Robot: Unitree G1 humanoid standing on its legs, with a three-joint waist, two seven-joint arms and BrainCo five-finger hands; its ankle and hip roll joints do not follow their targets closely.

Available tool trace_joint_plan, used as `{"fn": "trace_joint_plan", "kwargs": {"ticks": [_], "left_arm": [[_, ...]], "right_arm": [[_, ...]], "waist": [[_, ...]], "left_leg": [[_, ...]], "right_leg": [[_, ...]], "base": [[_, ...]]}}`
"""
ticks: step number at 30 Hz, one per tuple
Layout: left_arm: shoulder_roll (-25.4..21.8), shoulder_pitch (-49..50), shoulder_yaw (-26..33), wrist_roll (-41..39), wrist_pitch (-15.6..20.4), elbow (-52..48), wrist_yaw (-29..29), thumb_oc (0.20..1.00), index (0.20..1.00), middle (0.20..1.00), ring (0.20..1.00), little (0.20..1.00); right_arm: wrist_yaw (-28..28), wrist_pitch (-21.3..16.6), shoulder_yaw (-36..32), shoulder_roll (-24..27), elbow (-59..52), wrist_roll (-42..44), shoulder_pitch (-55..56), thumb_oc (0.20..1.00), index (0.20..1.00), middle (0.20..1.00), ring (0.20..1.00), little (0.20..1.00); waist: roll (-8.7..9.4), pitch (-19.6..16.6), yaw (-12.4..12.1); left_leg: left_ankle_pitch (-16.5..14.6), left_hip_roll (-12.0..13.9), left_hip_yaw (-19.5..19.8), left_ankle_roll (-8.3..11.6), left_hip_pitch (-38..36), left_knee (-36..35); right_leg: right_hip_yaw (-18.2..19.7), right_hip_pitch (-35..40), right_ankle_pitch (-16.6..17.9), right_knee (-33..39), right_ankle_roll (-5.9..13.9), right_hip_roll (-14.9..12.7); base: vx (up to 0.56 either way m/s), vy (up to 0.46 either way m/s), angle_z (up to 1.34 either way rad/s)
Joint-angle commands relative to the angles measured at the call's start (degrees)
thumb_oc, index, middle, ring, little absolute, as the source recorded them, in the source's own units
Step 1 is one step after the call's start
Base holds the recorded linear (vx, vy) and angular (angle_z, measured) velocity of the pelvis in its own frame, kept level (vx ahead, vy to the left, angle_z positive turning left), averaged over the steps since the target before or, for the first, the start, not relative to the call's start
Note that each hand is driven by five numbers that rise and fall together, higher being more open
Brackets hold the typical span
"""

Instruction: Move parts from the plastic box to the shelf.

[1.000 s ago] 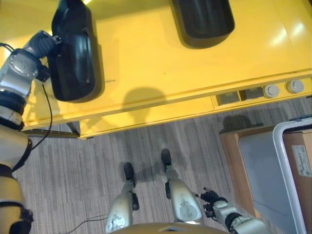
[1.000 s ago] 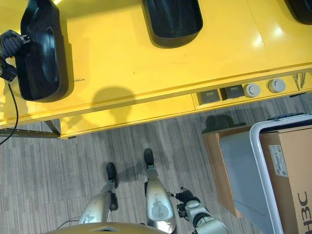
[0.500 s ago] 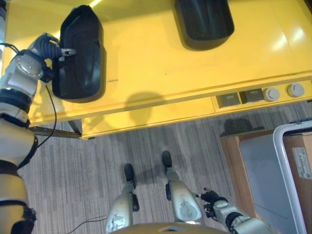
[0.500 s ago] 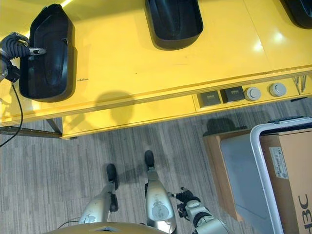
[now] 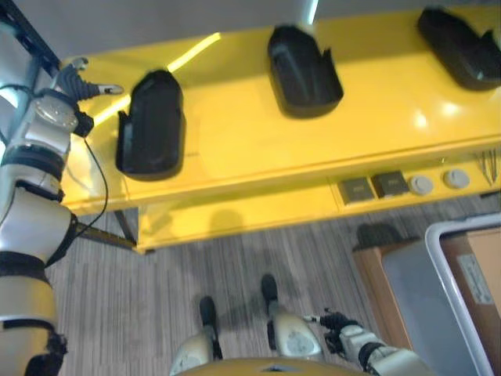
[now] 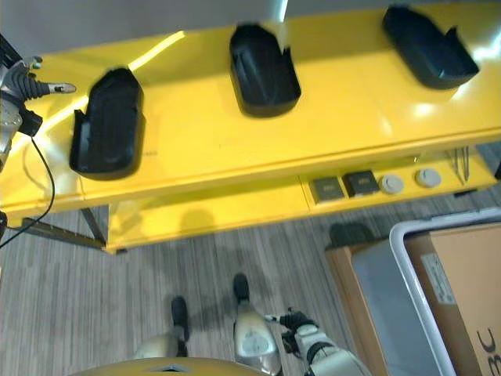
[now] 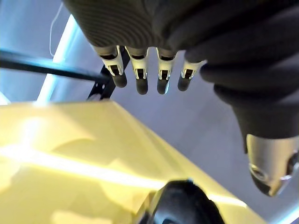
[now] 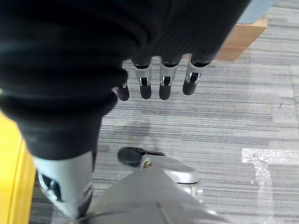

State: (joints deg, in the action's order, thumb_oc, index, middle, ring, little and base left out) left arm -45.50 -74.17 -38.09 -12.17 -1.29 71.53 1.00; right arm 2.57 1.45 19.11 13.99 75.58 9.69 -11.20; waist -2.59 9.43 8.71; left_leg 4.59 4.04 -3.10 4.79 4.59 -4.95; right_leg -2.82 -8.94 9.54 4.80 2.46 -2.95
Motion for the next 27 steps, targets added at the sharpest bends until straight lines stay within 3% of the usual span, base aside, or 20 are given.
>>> {"fn": "trace_joint_plan", "kwargs": {"ticks": [1,2,5,6,7,9,14,19,27], "left_arm": [[-0.5,-6.0,0.8,1.5,0.4,6.1,2.8,1.000,1.000,1.000,1.000,1.000],[-0.5,-6.8,1.6,0.5,1.4,2.7,5.4,1.000,1.000,1.000,1.000,1.000],[-1.0,10.8,12.3,-2.6,6.5,-26.4,11.8,1.000,1.000,1.000,1.000,1.000],[-1.4,17.3,15.0,-2.9,7.8,-34.6,11.8,0.749,0.749,0.749,0.749,0.749],[-2.2,25.5,19.1,-3.7,8.5,-42.4,10.4,0.200,0.200,0.200,0.200,0.200],[4.1,40.6,27.0,-7.6,10.2,-56.2,10.1,0.200,0.200,0.200,0.200,0.200],[17.3,65.0,34.5,-9.6,10.5,-74.7,5.1,0.200,0.200,0.200,0.200,0.200],[19.4,71.1,33.7,-7.3,10.4,-78.7,3.2,0.200,0.200,0.200,0.200,0.200],[20.1,72.1,31.0,-5.5,10.1,-73.5,2.6,0.200,0.200,0.200,0.200,0.200]], "right_arm": [[-1.6,0.7,0.8,-0.7,4.2,-0.5,2.7,1.000,1.000,1.000,1.000,1.000],[-1.3,0.6,0.3,-0.8,4.1,-0.5,2.9,1.000,1.000,1.000,1.000,1.000],[-0.3,-0.1,-2.2,-0.8,3.2,-0.8,3.8,1.000,1.000,1.000,1.000,1.000],[-0.3,-0.2,-3.2,-0.9,2.9,-1.3,4.1,1.000,1.000,1.000,1.000,1.000],[-0.5,-0.1,-4.0,-0.7,2.9,-2.1,5.0,1.000,1.000,1.000,1.000,1.000],[-0.5,0.3,-5.9,-1.3,3.4,-3.8,6.1,1.000,1.000,1.000,1.000,1.000],[0.4,-0.3,-9.6,-2.7,3.6,-4.6,8.5,1.000,1.000,1.000,1.000,1.000],[1.1,-1.3,-8.9,-3.7,2.6,-5.2,8.0,1.000,1.000,1.000,1.000,1.000],[1.4,-1.9,-7.9,-4.1,1.4,-4.7,8.5,1.000,1.000,1.000,1.000,1.000]], "waist": [[-1.58,-3.3,-1.0],[-1.43,-4.1,-1.3],[-0.24,-5.3,-2.9],[0.30,-5.4,-3.5],[0.57,-5.8,-3.9],[1.58,-6.1,-4.9],[3.20,-7.0,-5.7],[3.96,-7.0,-6.3],[4.00,-5.8,-5.6]], "left_leg": [[-0.9,5.5,1.8,2.60,-3.9,-0.1],[-1.1,5.4,2.0,2.46,-4.6,-0.1],[-2.0,5.2,2.7,2.05,-7.2,-0.1],[-2.2,5.3,2.9,2.00,-7.7,-0.1],[-2.5,5.3,2.9,1.93,-8.2,-0.1],[-2.5,5.2,3.4,1.72,-8.6,0.1],[-3.3,5.0,4.0,1.13,-9.1,-0.1],[-3.3,4.9,4.2,0.85,-8.4,-0.1],[-3.4,4.6,3.4,0.74,-7.1,-0.1]], "right_leg": [[1.9,5.0,-4.5,-0.2,7.54,-5.5],[1.8,5.7,-4.8,-0.6,7.50,-5.6],[1.1,8.4,-6.5,-1.9,7.22,-5.8],[0.9,8.8,-6.8,-2.2,7.18,-5.9],[0.9,9.5,-7.1,-2.3,7.19,-6.0],[0.6,10.0,-7.4,-2.7,6.94,-6.3],[0.1,11.7,-7.8,-2.3,6.45,-6.4],[0.2,11.2,-7.8,-2.3,6.25,-6.3],[1.6,9.4,-7.2,-1.5,6.36,-6.0]], "base": [[0.05,0.011,0.05],[0.02,0.003,0.05],[0.01,0.026,0.18],[0.02,0.025,0.06],[0.00,0.000,0.00],[-0.01,0.027,0.03],[0.00,0.022,0.13],[-0.02,0.004,0.08],[-0.01,0.001,-0.03]]}}
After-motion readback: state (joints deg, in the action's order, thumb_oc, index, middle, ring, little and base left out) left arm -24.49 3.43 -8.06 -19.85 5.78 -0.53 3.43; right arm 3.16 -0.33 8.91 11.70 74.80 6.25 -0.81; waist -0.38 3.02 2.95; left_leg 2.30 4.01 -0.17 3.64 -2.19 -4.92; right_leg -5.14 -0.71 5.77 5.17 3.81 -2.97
